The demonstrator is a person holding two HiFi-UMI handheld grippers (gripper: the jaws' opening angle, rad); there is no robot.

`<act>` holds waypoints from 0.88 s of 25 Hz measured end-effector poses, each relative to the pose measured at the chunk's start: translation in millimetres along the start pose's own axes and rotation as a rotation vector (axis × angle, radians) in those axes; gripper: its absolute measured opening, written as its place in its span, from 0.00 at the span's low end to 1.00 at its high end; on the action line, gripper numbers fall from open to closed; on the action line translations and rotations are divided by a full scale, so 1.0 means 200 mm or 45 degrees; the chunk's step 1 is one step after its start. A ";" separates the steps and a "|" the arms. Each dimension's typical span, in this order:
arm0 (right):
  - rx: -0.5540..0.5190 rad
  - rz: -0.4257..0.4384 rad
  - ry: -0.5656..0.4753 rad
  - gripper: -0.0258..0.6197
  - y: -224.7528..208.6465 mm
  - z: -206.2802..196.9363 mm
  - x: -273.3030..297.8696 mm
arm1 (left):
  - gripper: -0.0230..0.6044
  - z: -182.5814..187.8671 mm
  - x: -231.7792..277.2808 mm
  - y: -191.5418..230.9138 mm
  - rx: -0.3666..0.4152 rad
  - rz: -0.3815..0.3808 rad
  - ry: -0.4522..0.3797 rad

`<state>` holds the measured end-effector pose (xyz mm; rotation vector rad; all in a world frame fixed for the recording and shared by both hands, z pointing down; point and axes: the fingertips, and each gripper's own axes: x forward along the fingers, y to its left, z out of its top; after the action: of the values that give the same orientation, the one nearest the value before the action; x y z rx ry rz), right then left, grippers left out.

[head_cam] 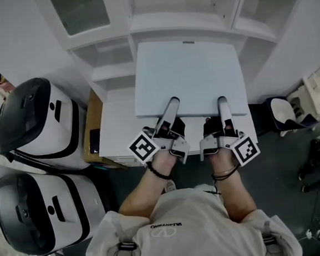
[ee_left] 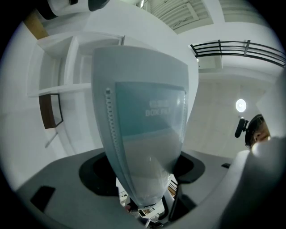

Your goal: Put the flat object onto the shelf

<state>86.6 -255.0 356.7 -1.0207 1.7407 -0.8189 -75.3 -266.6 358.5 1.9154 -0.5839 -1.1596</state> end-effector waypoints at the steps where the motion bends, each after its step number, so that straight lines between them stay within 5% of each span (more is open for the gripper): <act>1: -0.001 0.008 -0.008 0.57 0.01 0.01 0.00 | 0.56 0.00 0.01 -0.01 0.002 -0.002 0.006; 22: 0.110 0.085 -0.048 0.57 0.01 0.22 0.79 | 0.56 0.34 0.70 0.02 0.072 0.041 -0.003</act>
<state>92.1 -399.6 279.4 -0.9100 1.6839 -0.8207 -69.2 -397.6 272.5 1.9456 -0.6532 -1.1362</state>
